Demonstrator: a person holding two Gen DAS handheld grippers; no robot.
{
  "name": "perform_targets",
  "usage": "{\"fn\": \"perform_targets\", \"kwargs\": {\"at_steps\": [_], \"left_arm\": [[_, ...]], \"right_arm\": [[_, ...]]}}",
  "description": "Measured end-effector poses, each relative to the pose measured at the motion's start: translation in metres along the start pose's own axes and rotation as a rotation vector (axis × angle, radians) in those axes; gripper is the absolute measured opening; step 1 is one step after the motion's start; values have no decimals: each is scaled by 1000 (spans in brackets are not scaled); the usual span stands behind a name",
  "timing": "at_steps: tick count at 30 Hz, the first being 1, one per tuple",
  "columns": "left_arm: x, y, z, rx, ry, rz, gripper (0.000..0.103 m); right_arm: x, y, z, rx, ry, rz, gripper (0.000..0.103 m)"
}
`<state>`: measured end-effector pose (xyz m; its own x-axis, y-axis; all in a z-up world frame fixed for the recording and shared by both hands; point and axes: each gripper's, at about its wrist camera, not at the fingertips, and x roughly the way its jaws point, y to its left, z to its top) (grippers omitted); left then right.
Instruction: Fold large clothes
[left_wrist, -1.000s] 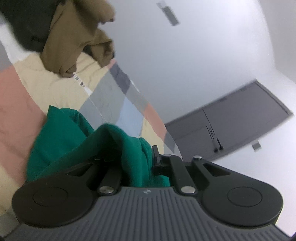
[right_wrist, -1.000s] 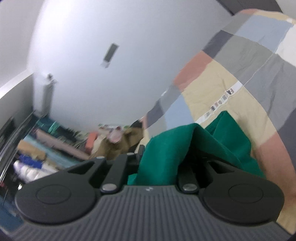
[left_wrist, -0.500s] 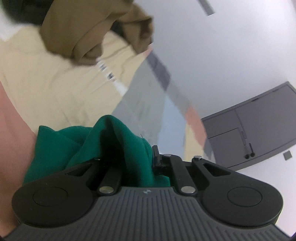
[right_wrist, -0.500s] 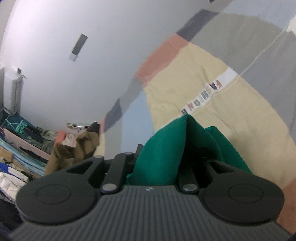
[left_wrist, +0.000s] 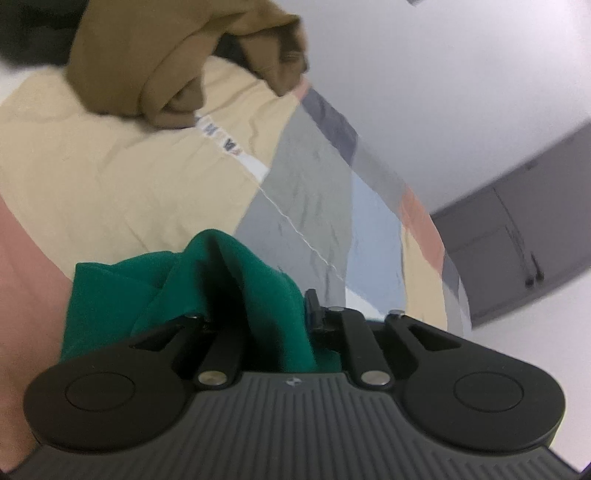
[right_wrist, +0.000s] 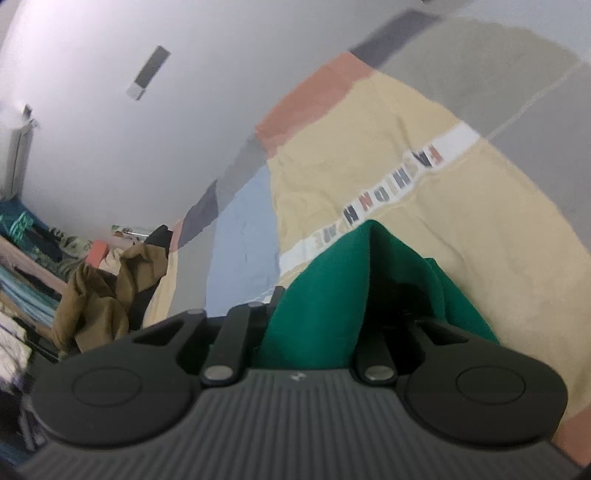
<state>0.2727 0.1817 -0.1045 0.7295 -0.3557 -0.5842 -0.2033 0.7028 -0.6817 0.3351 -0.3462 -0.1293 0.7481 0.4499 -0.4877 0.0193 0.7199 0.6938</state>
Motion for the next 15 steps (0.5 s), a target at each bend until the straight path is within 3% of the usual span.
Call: {"fn": "perform_targets", "kwargs": {"at_steps": [1, 2, 5, 7, 15], "left_arm": [[-5, -4, 0, 23, 10, 1, 51], [-13, -7, -3, 35, 12, -12, 66], [-44, -19, -11, 88, -58, -13, 68], [-67, -26, -18, 133, -92, -6, 68], [-141, -56, -70, 303, -177, 23, 70]], "right_arm": [[-3, 3, -2, -24, -10, -6, 26], [-11, 8, -5, -57, -21, -10, 29], [-33, 18, -11, -98, -46, -2, 55], [-53, 26, -17, -114, -67, -2, 67], [-120, 74, -55, -303, -108, 62, 68]]}}
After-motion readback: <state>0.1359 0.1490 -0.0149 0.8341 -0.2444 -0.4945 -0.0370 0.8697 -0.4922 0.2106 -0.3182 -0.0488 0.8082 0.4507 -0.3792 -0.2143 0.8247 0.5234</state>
